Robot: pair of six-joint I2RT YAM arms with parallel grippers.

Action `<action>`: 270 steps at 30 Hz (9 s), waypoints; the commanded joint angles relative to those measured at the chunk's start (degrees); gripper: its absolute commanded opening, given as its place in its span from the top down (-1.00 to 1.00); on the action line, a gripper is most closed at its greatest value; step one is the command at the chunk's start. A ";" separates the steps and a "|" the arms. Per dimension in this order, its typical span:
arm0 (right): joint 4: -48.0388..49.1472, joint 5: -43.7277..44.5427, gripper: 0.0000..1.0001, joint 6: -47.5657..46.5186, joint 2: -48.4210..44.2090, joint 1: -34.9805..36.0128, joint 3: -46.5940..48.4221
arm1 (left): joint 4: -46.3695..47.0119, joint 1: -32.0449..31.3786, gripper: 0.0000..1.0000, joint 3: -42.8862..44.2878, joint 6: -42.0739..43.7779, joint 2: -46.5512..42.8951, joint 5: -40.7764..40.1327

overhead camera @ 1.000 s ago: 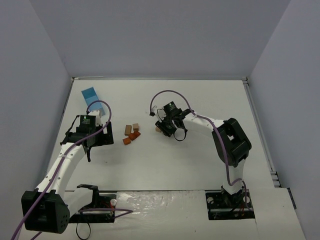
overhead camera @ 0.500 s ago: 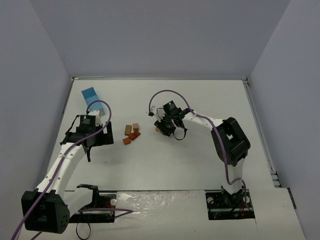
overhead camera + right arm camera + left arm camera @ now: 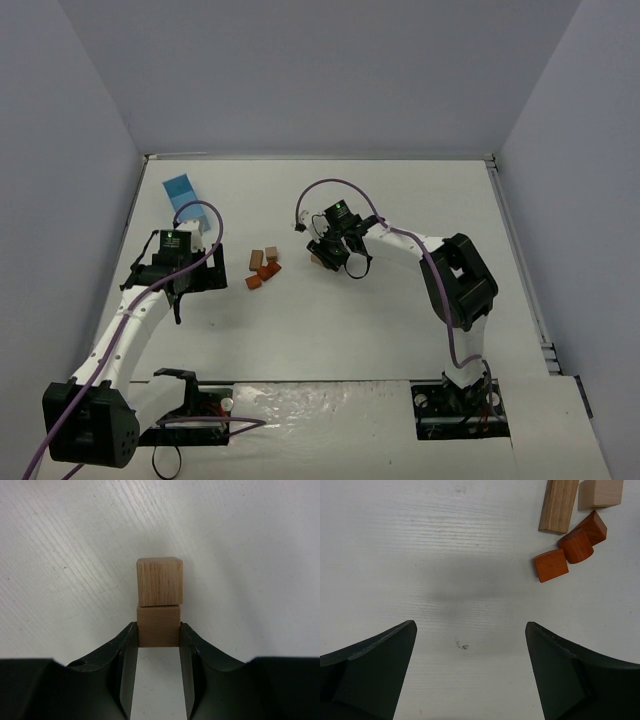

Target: Build the wood block tower

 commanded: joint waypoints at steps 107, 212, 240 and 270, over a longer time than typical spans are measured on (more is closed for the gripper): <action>-3.34 -8.06 0.18 -3.97 22.22 9.04 36.39 | -1.74 -0.08 -0.76 1.59 -1.57 -7.19 -0.21; 4.64 4.53 0.06 13.06 -13.14 -1.95 -13.34 | 4.34 -0.08 -0.76 1.15 0.36 -1.30 -0.47; 3.87 3.31 0.73 9.21 -8.67 -1.88 -9.29 | 4.41 -0.07 -0.76 1.15 0.45 -1.38 -0.29; 3.87 2.04 0.65 6.47 -5.58 -0.52 -8.14 | 4.59 -0.02 -0.76 1.24 0.54 -1.74 0.15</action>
